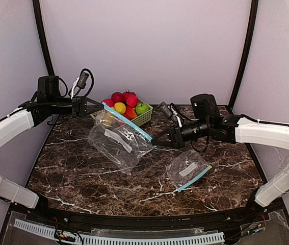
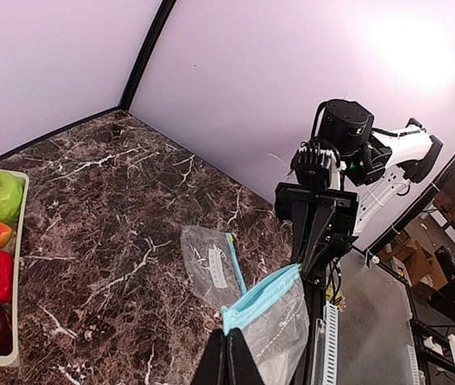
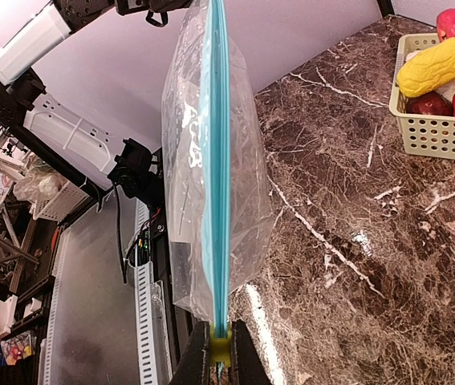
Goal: Place the food in the zip-top bag and seal the zipper
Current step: Unzip the zipper from the zipper food storage bag, then pass from the left arm to the right
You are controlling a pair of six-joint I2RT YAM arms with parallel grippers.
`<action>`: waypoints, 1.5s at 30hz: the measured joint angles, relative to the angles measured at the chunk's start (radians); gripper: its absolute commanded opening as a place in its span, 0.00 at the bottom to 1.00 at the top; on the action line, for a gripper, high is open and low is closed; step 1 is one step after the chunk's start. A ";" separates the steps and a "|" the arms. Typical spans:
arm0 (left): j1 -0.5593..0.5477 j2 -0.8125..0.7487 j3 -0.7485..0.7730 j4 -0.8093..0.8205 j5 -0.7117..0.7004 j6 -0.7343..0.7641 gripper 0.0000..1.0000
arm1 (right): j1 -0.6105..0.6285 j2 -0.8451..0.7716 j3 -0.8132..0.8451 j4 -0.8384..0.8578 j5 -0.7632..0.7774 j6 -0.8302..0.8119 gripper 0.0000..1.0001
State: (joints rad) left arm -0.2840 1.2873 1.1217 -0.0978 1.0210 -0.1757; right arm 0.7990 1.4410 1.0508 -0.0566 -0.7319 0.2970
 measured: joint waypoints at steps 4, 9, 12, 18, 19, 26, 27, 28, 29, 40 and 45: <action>0.006 0.000 -0.014 0.003 0.005 0.000 0.01 | 0.000 -0.005 -0.005 -0.007 0.003 0.000 0.12; 0.007 0.000 -0.034 0.018 0.001 0.001 0.01 | 0.000 -0.005 -0.007 -0.020 0.004 0.006 0.46; -0.006 0.000 -0.042 0.023 -0.003 0.007 0.01 | 0.000 -0.005 -0.010 -0.018 0.005 0.007 0.58; -0.105 0.002 -0.044 0.022 0.011 0.020 0.01 | 0.000 -0.005 -0.008 -0.004 0.016 -0.001 0.64; -0.121 0.003 -0.044 0.021 0.016 0.023 0.01 | 0.000 -0.005 -0.006 -0.003 0.016 -0.001 0.64; -0.187 0.024 -0.044 0.017 0.064 0.034 0.01 | 0.000 0.013 0.033 0.012 0.021 -0.005 0.70; -0.191 0.027 -0.044 0.014 0.067 0.035 0.01 | 0.000 0.017 0.037 0.014 0.022 -0.007 0.71; -0.194 0.031 -0.044 0.012 0.072 0.035 0.01 | 0.000 0.021 0.042 0.016 0.022 -0.009 0.72; -0.198 0.034 -0.044 0.011 0.076 0.036 0.01 | 0.000 0.024 0.044 0.017 0.022 -0.009 0.72; -0.233 0.047 -0.044 -0.004 0.103 0.038 0.01 | 0.000 0.052 0.070 0.010 0.019 -0.035 0.78; -0.241 0.055 -0.044 -0.005 0.110 0.038 0.01 | 0.000 0.086 0.071 0.010 0.019 -0.044 0.80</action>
State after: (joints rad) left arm -0.5251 1.3418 1.0779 -0.1028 1.1309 -0.1379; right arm 0.7990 1.5272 1.1221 -0.0463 -0.7128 0.2531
